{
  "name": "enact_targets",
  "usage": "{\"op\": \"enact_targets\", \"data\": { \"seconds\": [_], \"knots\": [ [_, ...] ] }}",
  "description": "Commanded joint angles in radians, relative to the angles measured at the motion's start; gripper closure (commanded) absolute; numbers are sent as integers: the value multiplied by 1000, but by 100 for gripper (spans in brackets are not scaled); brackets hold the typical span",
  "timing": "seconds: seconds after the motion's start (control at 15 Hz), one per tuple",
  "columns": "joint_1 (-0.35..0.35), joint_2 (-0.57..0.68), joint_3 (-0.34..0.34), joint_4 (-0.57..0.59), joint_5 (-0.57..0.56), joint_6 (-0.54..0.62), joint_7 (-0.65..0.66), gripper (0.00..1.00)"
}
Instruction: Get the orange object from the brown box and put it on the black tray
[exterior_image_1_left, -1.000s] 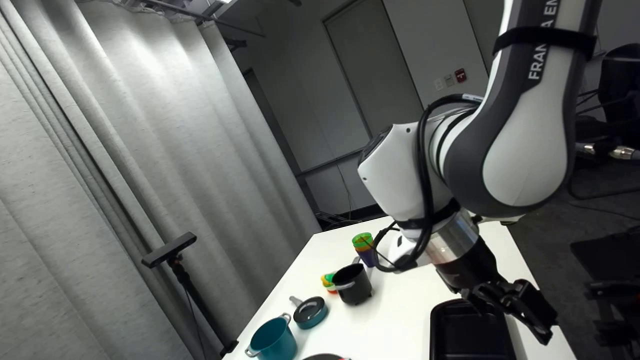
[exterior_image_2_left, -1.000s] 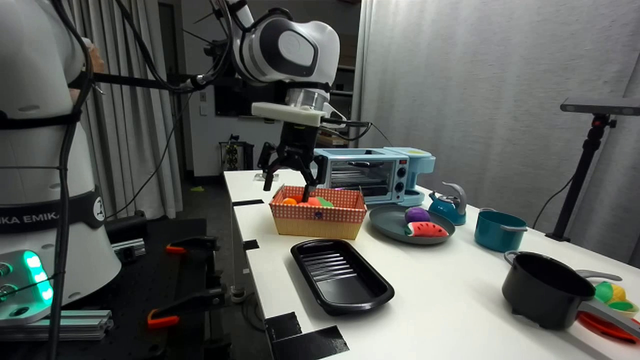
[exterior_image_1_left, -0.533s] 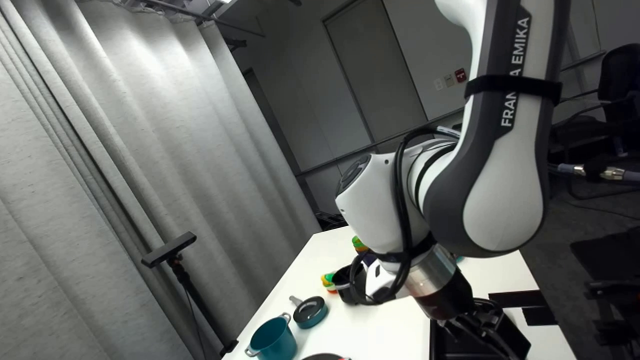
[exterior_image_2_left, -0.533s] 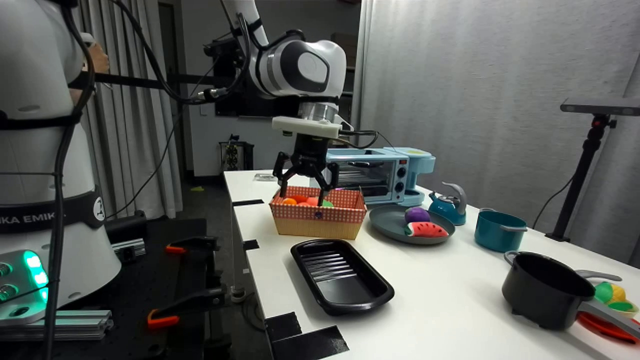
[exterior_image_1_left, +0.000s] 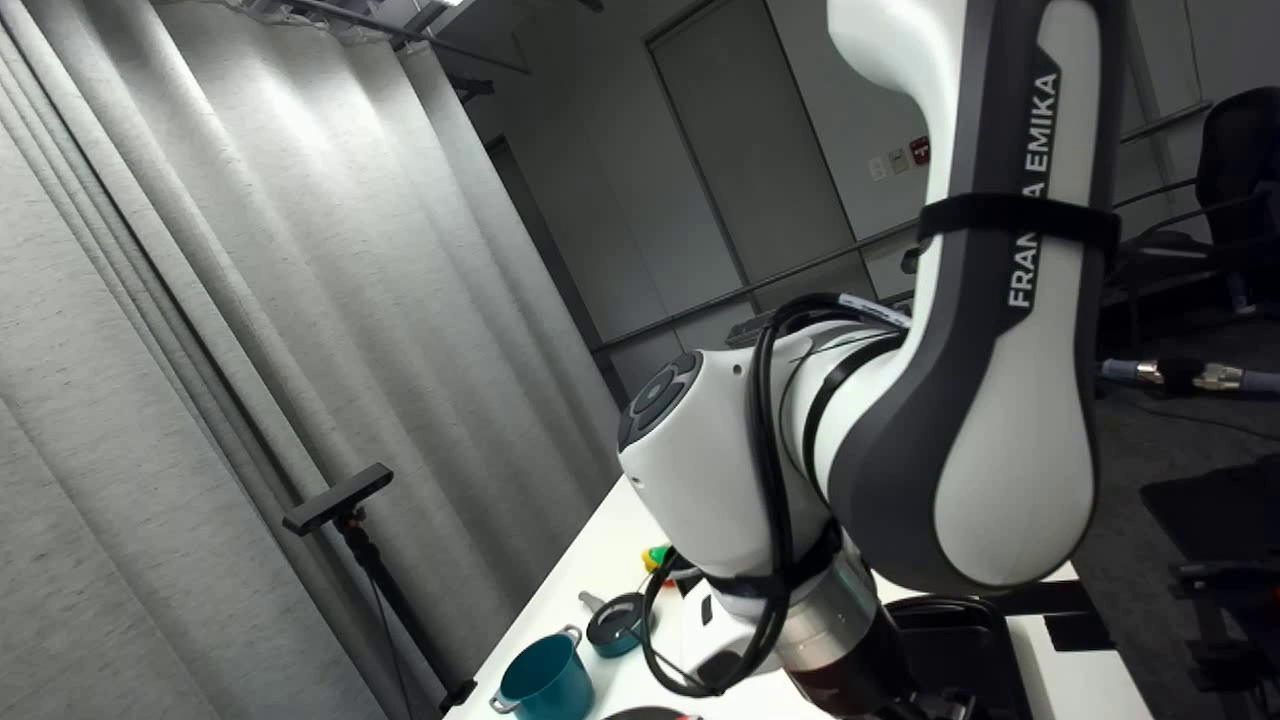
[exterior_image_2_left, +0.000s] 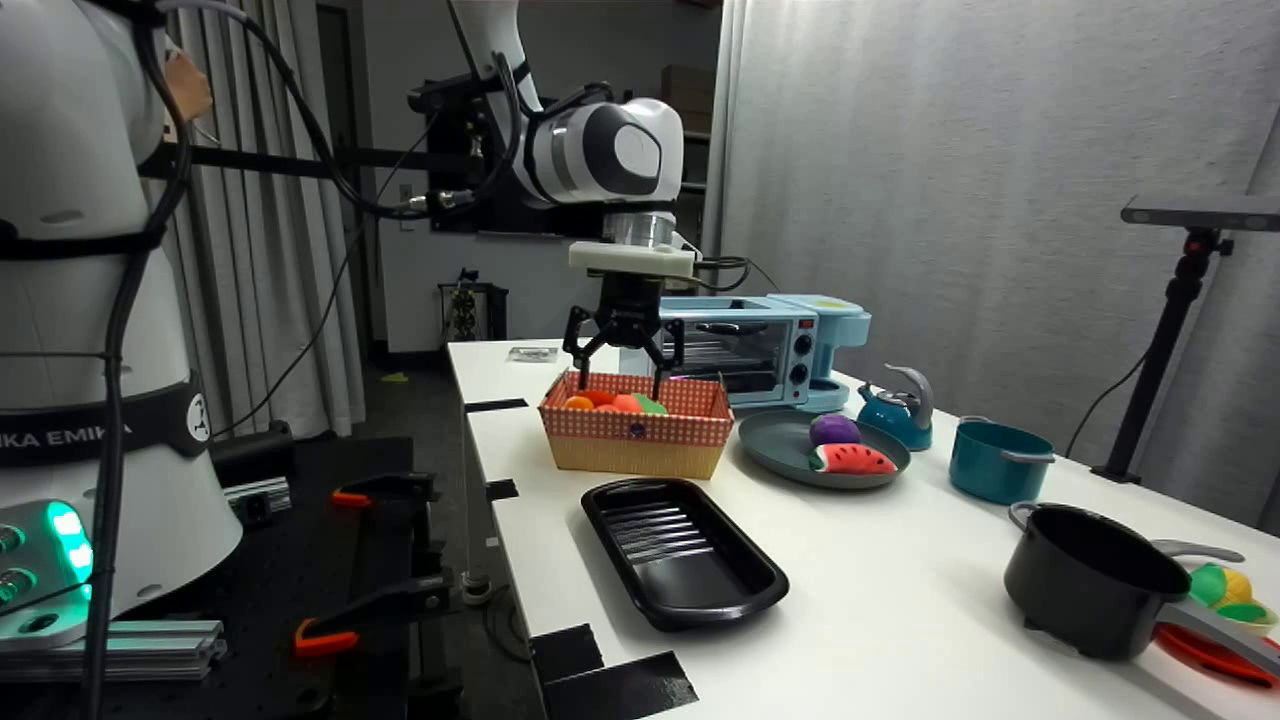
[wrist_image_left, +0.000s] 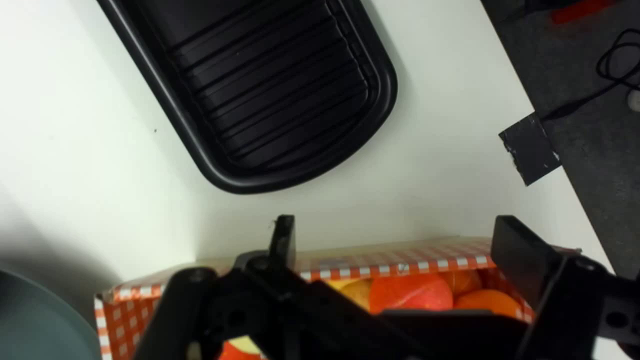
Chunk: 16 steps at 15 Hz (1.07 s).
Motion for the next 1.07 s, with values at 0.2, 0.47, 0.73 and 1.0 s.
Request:
{"op": "enact_targets", "data": {
  "seconds": [0.2,0.47,0.73,1.0],
  "knots": [
    [16,42,32,74,-32,30,11,0],
    [12,67,53,97,3,65,-6,0],
    [2,107,78,109,47,109,-26,0],
    [-8,128,88,97,75,113,-24,0]
  ]
}}
